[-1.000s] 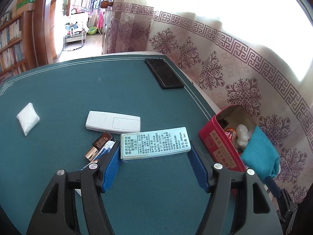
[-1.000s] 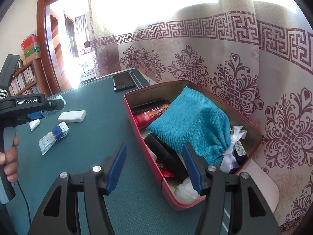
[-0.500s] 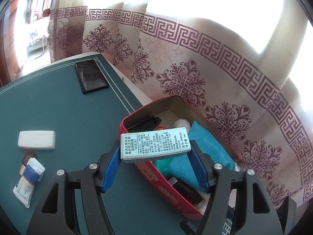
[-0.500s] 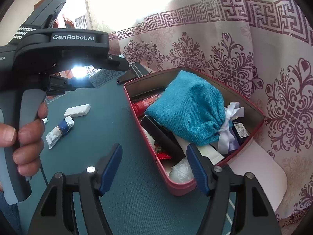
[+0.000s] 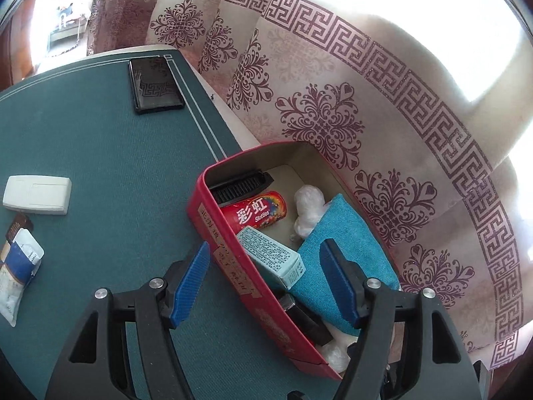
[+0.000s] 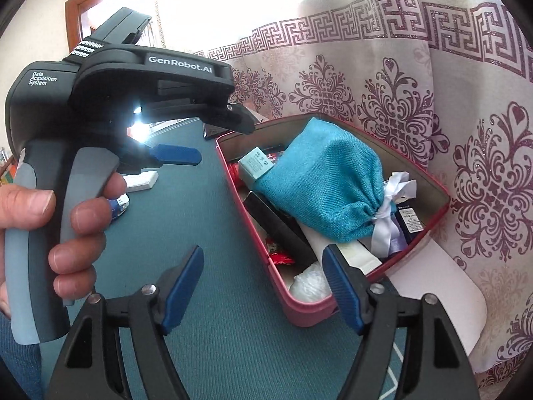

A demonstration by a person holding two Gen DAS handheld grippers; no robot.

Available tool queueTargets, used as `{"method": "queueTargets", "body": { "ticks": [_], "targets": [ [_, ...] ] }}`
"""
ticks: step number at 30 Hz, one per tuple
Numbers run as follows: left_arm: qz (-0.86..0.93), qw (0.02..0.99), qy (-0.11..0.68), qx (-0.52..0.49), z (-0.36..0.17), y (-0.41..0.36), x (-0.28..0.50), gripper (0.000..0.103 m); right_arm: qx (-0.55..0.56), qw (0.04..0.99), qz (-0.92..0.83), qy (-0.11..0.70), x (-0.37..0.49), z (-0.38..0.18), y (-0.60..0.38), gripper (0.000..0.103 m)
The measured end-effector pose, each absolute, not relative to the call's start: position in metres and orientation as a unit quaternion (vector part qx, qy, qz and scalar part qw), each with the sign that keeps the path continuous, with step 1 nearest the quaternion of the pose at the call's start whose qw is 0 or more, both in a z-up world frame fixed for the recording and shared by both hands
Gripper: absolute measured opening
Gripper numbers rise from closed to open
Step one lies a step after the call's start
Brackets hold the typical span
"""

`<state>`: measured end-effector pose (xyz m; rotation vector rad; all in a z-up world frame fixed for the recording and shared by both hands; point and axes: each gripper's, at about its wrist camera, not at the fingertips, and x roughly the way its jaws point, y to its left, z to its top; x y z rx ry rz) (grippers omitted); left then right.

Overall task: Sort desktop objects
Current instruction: 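Carry the pale green box into the tin box and open the left tool, then move the left tool back and grasp the white-and-blue tube packets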

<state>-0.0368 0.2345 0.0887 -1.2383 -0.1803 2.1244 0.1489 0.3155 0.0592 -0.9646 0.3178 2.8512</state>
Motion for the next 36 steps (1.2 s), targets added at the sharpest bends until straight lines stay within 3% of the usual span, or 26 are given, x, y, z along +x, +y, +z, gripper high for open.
{"method": "queueTargets", "body": {
  "ticks": [12, 21, 36],
  "targets": [
    [0.872, 0.252, -0.007, -0.418, 0.098, 0.154, -0.032, 0.072, -0.33, 0.048, 0.939, 0.082, 0.146, 0.061, 0.297, 0.079],
    [0.895, 0.157, -0.029, -0.416, 0.07, 0.066, -0.04, 0.072, -0.33, 0.063, 0.939, 0.078, 0.146, 0.061, 0.292, 0.08],
    [0.872, 0.146, 0.001, -0.468, 0.022, 0.054, -0.051, 0.072, -0.31, 0.067, 0.947, 0.057, 0.148, 0.069, 0.275, 0.08]
  ]
}}
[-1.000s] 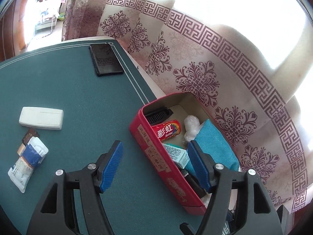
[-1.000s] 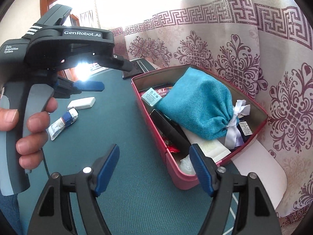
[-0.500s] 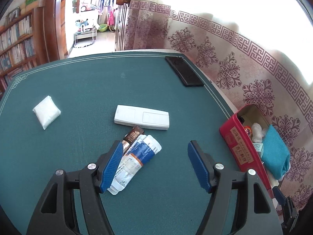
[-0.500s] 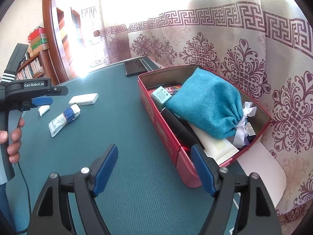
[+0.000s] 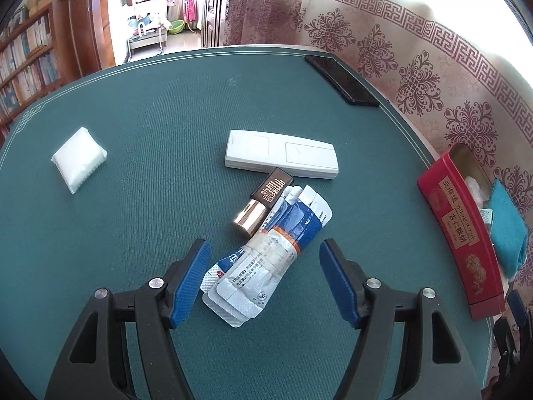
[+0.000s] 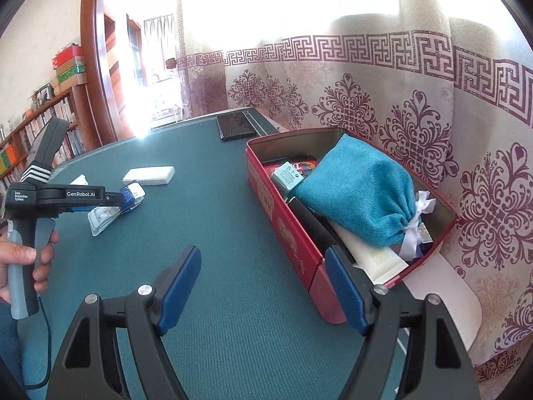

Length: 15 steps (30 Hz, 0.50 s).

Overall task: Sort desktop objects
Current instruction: 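Move the left tool back and grasp the white-and-blue tube packets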

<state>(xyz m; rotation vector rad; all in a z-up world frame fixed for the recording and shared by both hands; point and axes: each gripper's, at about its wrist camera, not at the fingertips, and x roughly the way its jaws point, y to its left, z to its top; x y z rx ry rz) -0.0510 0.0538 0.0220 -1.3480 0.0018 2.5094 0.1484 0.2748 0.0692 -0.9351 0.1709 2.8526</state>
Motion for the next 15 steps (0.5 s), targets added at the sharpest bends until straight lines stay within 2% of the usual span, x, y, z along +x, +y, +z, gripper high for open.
{"method": "queueTargets", "body": {
  "ticks": [10, 12, 13, 15],
  "targets": [
    [0.871, 0.148, 0.04, -0.467, 0.01, 0.07, -0.048, 0.072, -0.315, 0.059, 0.945, 0.061, 0.146, 0.067, 0.274, 0.08],
    [0.871, 0.153, 0.049, -0.464, 0.011, 0.076, -0.044, 0.062, -0.313, 0.056, 0.946, 0.06, 0.146, 0.067, 0.271, 0.08],
    [0.872, 0.152, 0.056, -0.462, 0.011, 0.079, -0.042, 0.051, -0.312, 0.055, 0.947, 0.059, 0.146, 0.068, 0.269, 0.08],
    [0.87, 0.161, 0.056, -0.462, 0.013, 0.083, -0.04, 0.045, -0.309, 0.052, 0.948, 0.056, 0.147, 0.07, 0.267, 0.08]
  ]
}}
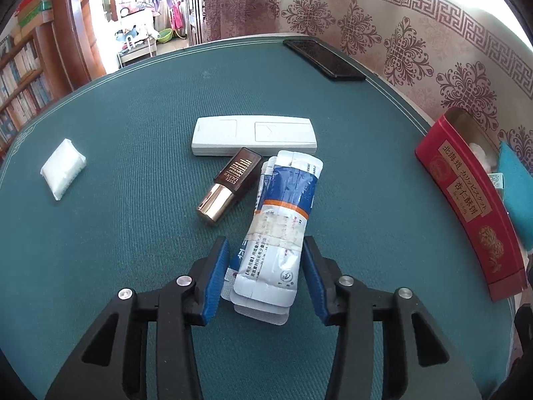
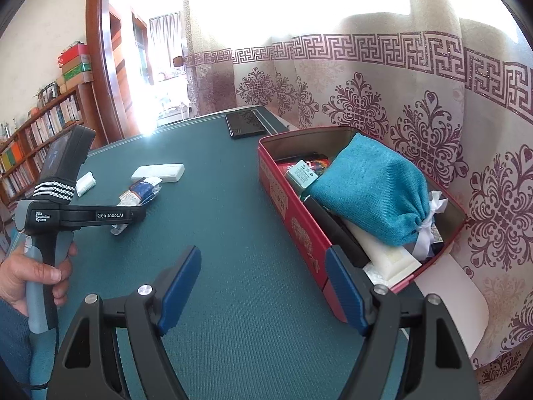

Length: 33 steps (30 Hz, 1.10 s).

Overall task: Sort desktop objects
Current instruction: 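Move the left tool back and grasp the white-and-blue tube packets, then grasp the brown glass bottle with the right tool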

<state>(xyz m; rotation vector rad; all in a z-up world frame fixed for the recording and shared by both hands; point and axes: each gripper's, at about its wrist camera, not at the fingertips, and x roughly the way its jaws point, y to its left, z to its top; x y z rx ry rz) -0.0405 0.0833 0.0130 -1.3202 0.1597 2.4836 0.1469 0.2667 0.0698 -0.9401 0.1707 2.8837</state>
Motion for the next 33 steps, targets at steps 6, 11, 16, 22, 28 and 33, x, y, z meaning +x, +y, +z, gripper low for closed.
{"method": "queueTargets", "body": {
  "ticks": [6, 11, 16, 22, 28, 33],
  "targets": [
    [0.875, 0.161, 0.01, -0.457, 0.025, 0.067, -0.039, 0.038, -0.306, 0.037, 0.95, 0.056, 0.14, 0.076, 0.261, 0.08],
    [0.886, 0.162, -0.038, -0.434, 0.048, 0.042, -0.04, 0.037, -0.312, 0.005, 0.949, 0.052, 0.124, 0.081, 0.249, 0.08],
    [0.892, 0.151, -0.069, -0.42, 0.061, 0.018, -0.046, 0.037, -0.343, -0.045, 0.937, 0.044, 0.093, 0.075, 0.224, 0.08],
    [0.9, 0.116, -0.115, -0.404, 0.07, -0.021, -0.054, 0.037, -0.372, -0.076, 0.924, 0.047, 0.051, 0.066, 0.198, 0.08],
    [0.903, 0.059, -0.124, -0.407, 0.06, -0.044, -0.064, 0.037, -0.382, -0.11, 0.917, 0.03, 0.011, 0.059, 0.161, 0.067],
    [0.901, 0.035, -0.133, -0.411, 0.051, -0.057, -0.069, 0.037, -0.388, -0.128, 0.912, 0.016, -0.02, 0.053, 0.132, 0.054]
  ]
}}
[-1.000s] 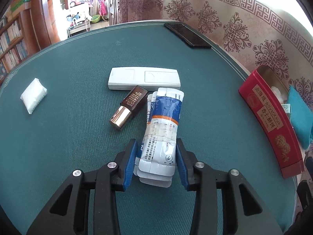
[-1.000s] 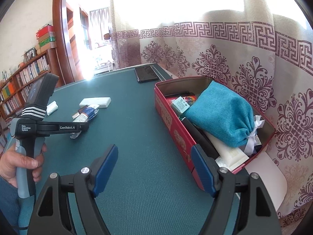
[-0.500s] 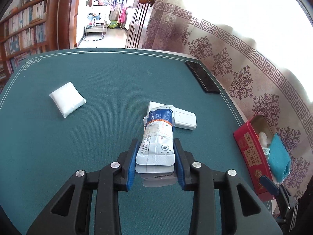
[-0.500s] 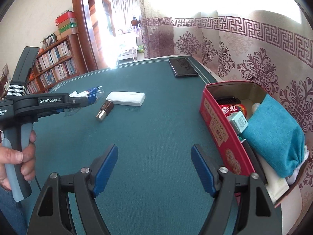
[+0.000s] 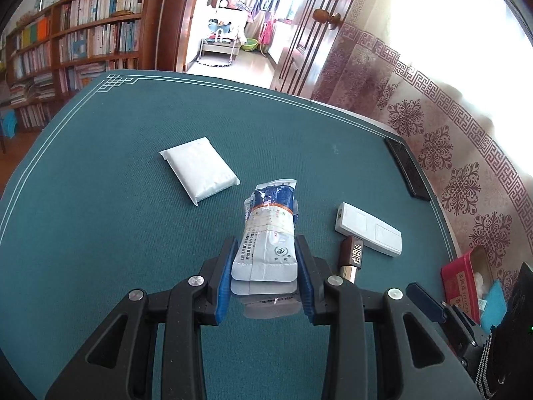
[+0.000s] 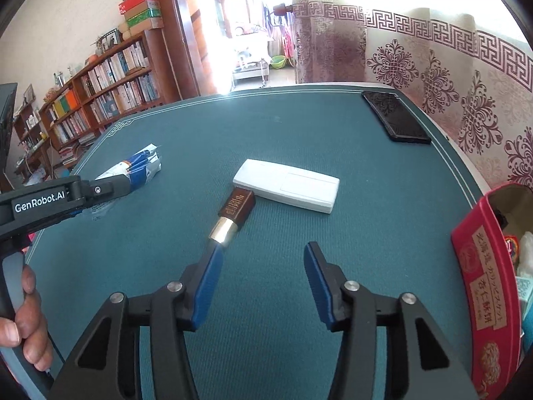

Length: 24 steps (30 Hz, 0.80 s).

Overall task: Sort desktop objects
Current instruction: 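Grasp the brown glass bottle with the right tool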

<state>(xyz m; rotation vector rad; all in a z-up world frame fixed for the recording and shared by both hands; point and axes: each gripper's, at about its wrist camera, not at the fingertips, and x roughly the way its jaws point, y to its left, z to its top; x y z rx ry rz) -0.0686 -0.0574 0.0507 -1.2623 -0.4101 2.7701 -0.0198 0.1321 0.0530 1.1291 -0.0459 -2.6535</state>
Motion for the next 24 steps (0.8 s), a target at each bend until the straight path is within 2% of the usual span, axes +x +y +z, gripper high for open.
{"method": "queueTargets", "body": {
  "ticks": [11, 18, 24],
  "targets": [
    [0.893, 0.032, -0.147, -0.424, 0.036, -0.066, -0.077, 0.037, 0.412, 0.133, -0.901, 0.001, -0.058, 0.031, 0.098, 0.044],
    [0.891, 0.039, -0.145, -0.428, 0.034, -0.061, -0.077, 0.037, 0.413, 0.119, -0.903, 0.025, -0.063, 0.029, 0.101, 0.022],
    [0.891, 0.05, -0.135, -0.43, 0.034, -0.05, -0.075, 0.037, 0.421, 0.116, -0.9, 0.008, -0.053, 0.031, 0.117, 0.022]
  ]
}}
